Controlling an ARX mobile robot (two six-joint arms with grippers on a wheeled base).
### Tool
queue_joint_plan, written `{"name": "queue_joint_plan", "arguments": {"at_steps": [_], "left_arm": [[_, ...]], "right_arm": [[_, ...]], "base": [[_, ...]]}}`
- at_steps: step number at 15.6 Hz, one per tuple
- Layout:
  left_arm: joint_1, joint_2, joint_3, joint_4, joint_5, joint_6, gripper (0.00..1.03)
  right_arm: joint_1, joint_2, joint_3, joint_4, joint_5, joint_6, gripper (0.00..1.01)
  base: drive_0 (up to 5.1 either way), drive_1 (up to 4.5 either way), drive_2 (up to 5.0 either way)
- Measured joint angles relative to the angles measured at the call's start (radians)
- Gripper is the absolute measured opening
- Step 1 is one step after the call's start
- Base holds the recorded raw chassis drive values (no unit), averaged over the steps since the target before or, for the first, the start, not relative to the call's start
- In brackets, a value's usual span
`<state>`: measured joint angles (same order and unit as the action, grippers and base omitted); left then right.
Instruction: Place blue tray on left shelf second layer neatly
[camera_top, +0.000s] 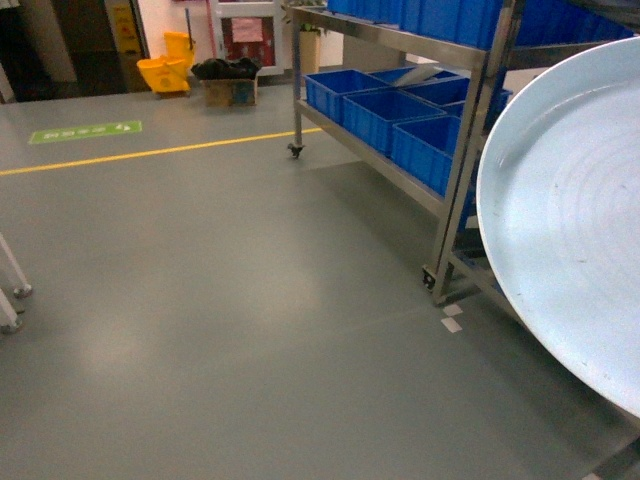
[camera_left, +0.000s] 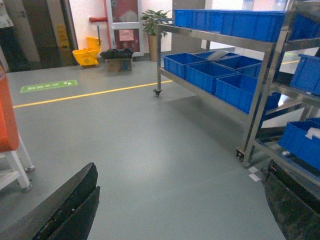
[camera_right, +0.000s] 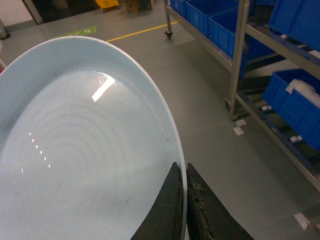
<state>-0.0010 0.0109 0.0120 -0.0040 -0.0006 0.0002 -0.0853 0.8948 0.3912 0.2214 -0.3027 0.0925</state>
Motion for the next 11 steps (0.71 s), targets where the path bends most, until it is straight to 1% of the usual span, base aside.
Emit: {"name": "queue_joint_plan", "arguments": {"at_steps": [11], "left_arm": [[0.0, 0.0, 0.0, 0.0, -0.002, 0.0, 0.98]], "right_arm": [[0.0, -0.004, 0.0, -0.002, 0.0, 0.0, 0.02]], "base": [[-1.6, 2.27, -5.5]]}}
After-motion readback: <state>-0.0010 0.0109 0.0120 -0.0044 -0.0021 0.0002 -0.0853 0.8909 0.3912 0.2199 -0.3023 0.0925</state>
